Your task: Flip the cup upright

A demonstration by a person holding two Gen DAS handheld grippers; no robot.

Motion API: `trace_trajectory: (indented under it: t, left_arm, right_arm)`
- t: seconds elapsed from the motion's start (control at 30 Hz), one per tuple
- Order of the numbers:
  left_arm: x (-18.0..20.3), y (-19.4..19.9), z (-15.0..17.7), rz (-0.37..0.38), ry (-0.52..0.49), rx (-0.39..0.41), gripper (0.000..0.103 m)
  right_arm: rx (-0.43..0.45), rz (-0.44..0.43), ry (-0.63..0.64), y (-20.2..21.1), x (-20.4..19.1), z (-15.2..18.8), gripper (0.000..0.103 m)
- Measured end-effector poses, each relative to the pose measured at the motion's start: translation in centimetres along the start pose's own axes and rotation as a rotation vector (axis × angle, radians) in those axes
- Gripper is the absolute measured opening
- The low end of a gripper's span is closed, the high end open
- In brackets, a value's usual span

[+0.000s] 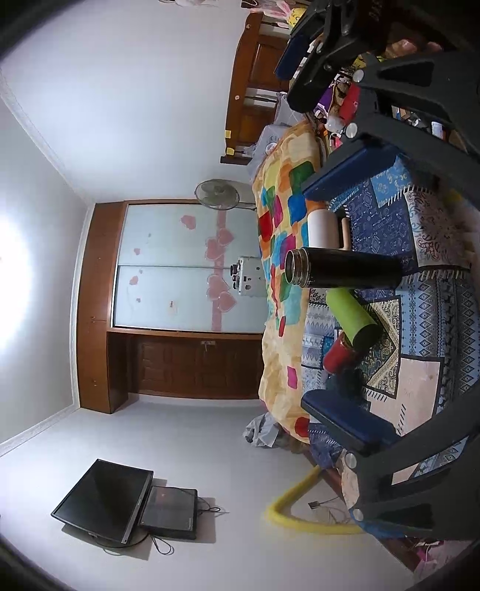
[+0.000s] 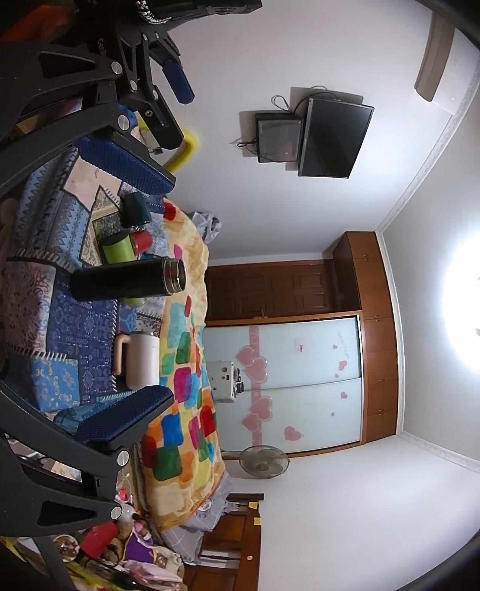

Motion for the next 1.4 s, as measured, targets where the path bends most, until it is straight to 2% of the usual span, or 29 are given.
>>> trace_trajectory:
  t: [0.47,1.4]
  left_arm:
    - [-0.1,0.2,-0.1,-0.001,-0.004,0.003,0.103]
    - [0.3,-1.0,0.0,0.028,-0.002,-0.048,0.103]
  right_arm:
    - [0.002,0.003,-0.001,0.1,0.0,0.2,0.103]
    - [-0.002,-0.001,-0.021,0.1,0.4,0.4,0.103]
Point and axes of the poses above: each gripper's, at about its wrist camera, not at the fingertips, and y roughly against the way its jaws point, x to its right, z to its underside, the point moved 1 cm from there along -y, roughly the way its jaws point, and after that the axes turned 13 degrees about -x, right-handed, at the moved point
